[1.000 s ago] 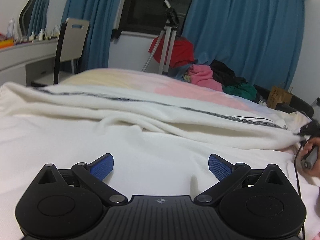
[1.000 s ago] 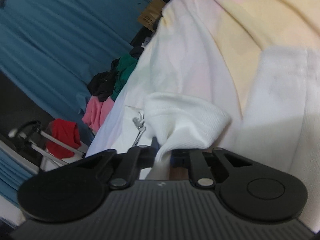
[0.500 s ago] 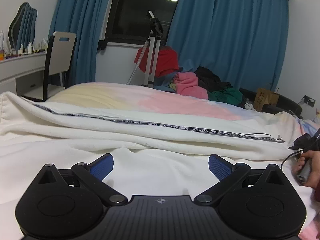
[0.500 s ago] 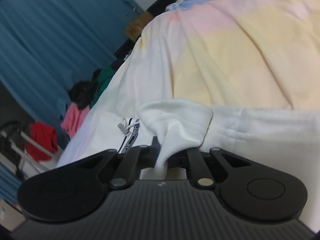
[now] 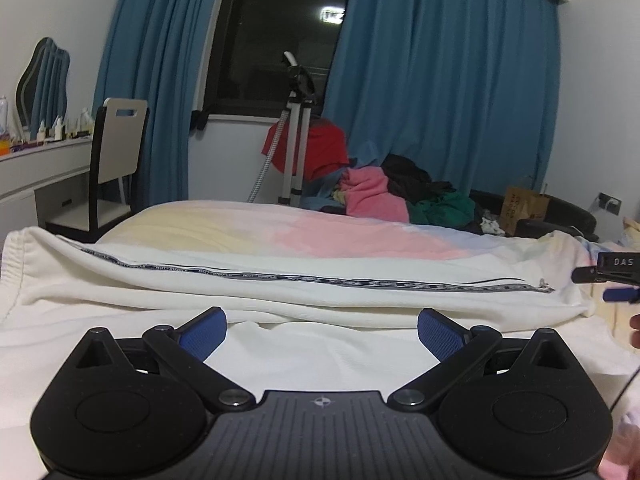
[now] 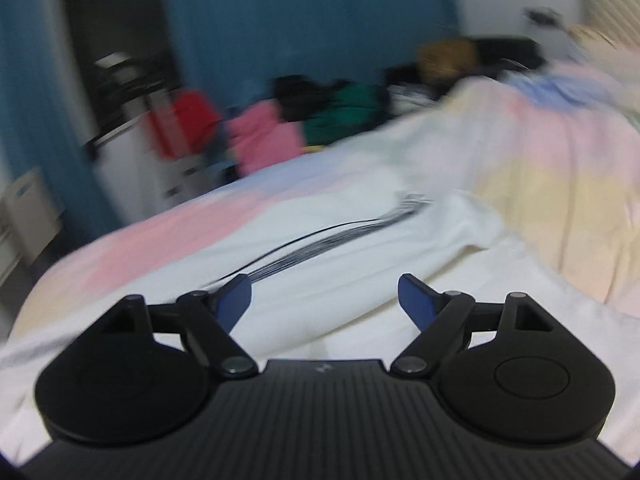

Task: Fold clothes

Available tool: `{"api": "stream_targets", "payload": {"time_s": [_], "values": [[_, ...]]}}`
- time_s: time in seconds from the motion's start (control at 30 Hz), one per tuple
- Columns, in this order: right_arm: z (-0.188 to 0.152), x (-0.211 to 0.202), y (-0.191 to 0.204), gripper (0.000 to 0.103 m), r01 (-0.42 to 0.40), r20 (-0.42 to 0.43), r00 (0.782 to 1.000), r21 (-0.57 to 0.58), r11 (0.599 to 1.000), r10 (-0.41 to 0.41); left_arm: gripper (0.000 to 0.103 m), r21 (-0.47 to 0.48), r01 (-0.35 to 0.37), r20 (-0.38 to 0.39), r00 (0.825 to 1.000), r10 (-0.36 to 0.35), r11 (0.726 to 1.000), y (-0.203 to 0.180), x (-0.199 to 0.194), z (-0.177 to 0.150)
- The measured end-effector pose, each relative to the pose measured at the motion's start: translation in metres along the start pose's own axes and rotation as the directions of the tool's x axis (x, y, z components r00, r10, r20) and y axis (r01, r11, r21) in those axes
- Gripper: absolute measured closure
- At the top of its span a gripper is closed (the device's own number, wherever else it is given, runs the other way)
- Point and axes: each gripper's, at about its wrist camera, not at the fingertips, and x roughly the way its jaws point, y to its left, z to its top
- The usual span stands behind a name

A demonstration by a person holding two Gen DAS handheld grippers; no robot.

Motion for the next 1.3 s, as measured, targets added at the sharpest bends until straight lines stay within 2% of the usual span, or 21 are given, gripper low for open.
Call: {"api": "stream_targets", "payload": {"time_s": [0.13,0.27,0.4,0.53,0.67,0.77,0.87,1.0,1.17,1.3], "values": [[-0.016,-0.063,0.045,0.021,-0.071,0.01,0.997,-0.092,0.993,0.073,0.0,0.021,0.011,-0.022,1.0,-0.01,1.0,-0.006,-0.02,-0.005],[-0.03,-0.093,0.064,0.021,-0.107,0.005,0.994,-0.112,0.988,0.108,0.0,0.041,0.02,-0.045,0.999,-0.018,0.999,-0.009,-0.039,-0.011],[-0.034,-0.092,0.072,0.021,-0.077,-0.006,0.997,-0.152,0.985,0.077,0.0,0.042,0.003,-0.06,0.998,-0.001,0.999,-0.005,-0.049,-0.014],[-0.035,-0.084,0.065,0.021,-0.052,-0.01,0.999,-0.131,0.99,0.051,0.0,0.011,-0.025,-0.091,0.996,0.026,1.0,0.008,-0.052,-0.013],[-0.033,-0.072,0.05,0.021,-0.03,-0.023,0.999,-0.077,0.997,0.028,0.0,-0.079,-0.092,-0.144,0.986,0.08,0.993,0.04,-0.048,-0.012],[-0.032,-0.069,0.041,0.021,-0.028,-0.028,0.999,-0.043,0.999,0.027,0.0,-0.157,-0.16,-0.202,0.971,0.127,0.975,0.07,-0.048,-0.009],[-0.031,-0.066,0.033,0.021,-0.026,-0.033,0.999,-0.01,1.0,0.026,0.0,-0.265,-0.236,-0.272,0.948,0.162,0.935,0.104,-0.058,-0.007],[-0.029,-0.062,0.022,0.021,-0.023,-0.039,0.999,0.036,0.999,0.025,0.0,-0.393,-0.341,-0.37,0.909,0.192,0.854,0.15,-0.072,-0.004],[-0.029,-0.056,0.018,0.021,-0.01,-0.061,0.998,0.053,0.999,0.013,0.001,-0.52,-0.471,-0.491,0.847,0.201,0.713,0.207,-0.089,0.0],[-0.03,-0.05,0.019,0.021,0.003,-0.095,0.996,0.043,0.999,0.001,0.001,-0.566,-0.567,-0.571,0.793,0.211,0.599,0.239,-0.108,-0.005]]}}
